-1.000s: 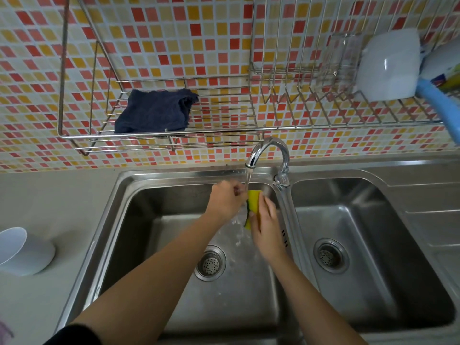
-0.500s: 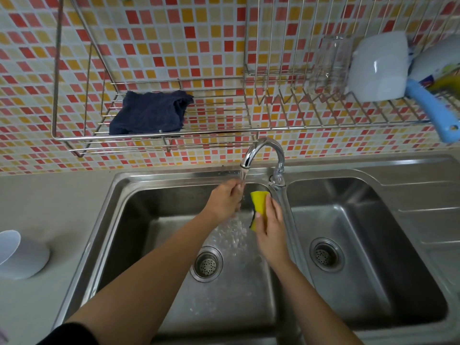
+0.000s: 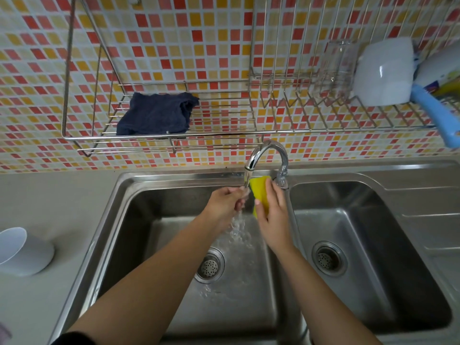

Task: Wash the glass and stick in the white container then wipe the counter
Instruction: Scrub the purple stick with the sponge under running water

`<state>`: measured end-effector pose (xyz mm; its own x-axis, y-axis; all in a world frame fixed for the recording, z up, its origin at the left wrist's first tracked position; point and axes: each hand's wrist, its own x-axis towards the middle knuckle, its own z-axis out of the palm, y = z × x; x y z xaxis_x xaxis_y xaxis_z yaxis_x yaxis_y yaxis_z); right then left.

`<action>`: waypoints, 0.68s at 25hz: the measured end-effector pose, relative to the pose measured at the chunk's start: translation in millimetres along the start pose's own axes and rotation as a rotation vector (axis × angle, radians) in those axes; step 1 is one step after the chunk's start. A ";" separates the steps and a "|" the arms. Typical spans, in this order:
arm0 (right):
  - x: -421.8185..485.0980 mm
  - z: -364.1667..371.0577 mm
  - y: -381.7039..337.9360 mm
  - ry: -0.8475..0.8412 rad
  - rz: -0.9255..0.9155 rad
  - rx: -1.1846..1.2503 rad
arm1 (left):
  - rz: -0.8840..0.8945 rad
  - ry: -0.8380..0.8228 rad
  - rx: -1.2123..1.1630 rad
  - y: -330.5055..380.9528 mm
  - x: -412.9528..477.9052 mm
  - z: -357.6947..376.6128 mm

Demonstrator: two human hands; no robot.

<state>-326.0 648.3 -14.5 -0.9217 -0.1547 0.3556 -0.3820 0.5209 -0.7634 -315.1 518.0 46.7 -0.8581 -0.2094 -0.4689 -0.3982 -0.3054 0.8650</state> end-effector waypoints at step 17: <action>6.6 6.6 -2.4 -0.057 -0.080 -0.106 | -0.160 0.025 -0.117 6.7 -1.1 -9.2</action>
<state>-331.7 640.6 -13.9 -0.8921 -0.2452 0.3795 -0.4480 0.5901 -0.6717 -313.8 507.6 51.4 -0.7784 -0.1719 -0.6038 -0.4867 -0.4425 0.7532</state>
